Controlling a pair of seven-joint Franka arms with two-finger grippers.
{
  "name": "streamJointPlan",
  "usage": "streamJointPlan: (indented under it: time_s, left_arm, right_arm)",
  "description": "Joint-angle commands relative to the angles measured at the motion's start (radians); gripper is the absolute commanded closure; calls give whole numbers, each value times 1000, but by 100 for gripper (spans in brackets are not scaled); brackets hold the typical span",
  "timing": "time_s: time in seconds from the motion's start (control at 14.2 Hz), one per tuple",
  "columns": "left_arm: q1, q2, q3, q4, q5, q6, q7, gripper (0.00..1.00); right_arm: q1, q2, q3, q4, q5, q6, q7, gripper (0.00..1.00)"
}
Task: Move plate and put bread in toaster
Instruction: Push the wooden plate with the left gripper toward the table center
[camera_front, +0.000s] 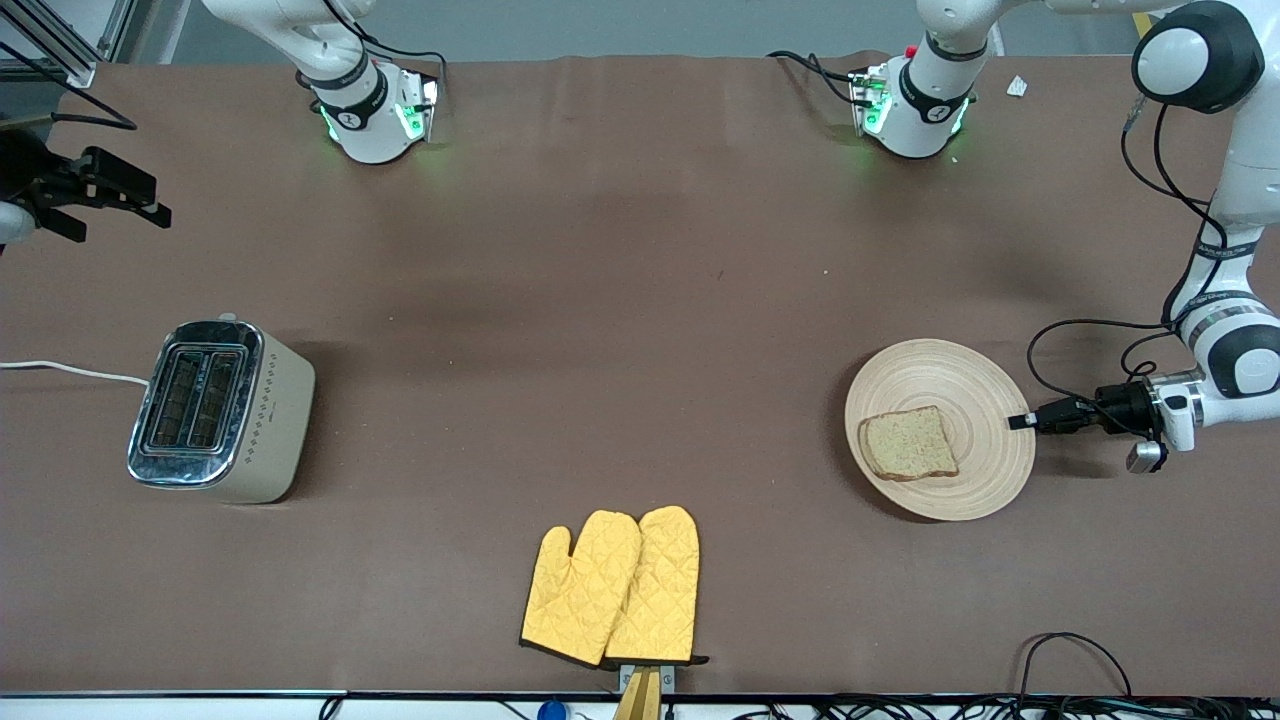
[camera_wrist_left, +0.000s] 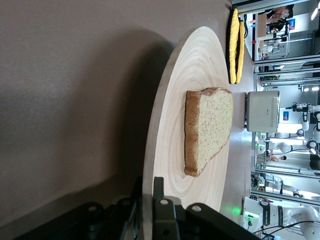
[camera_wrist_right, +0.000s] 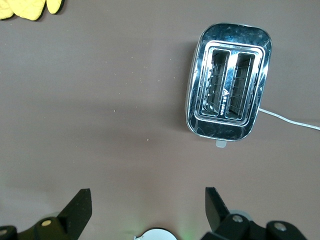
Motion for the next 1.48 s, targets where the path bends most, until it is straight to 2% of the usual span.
streamJointPlan:
  time_s: [0.0,0.28,0.49,0.63,0.91,1.12,1.41]
  left_arm:
    - [-1,-33,-65,6,-2,-15,-36,100]
    - [-23,-98,-171,-23,3,-26,-197,100]
    - [-93,-165,-179,-52,-8,-8,-277,100]
    - [-125,-226,-225,-127,-25,101,-294,100]
    - [-132,-250,-422,-245,-97,358,-349,100]
    - [-203,-228,-539,-334,-164,639,-342,100]
    - [-319,-187,-539,-341,-184,666,-328,100]
  right_arm:
    - [-22,1,3,-10,17,11,-14,0]
    - [-10,1,8,-16,17,-17,-17,0]
    - [-18,7,8,-24,52,-19,-13,0]
    - [-27,14,6,-38,80,-20,-14,0]
    - [-49,14,3,-46,82,-17,-14,0]
    - [-45,14,5,-160,114,94,-11,0]
    - [-41,13,6,-300,175,244,-10,0]
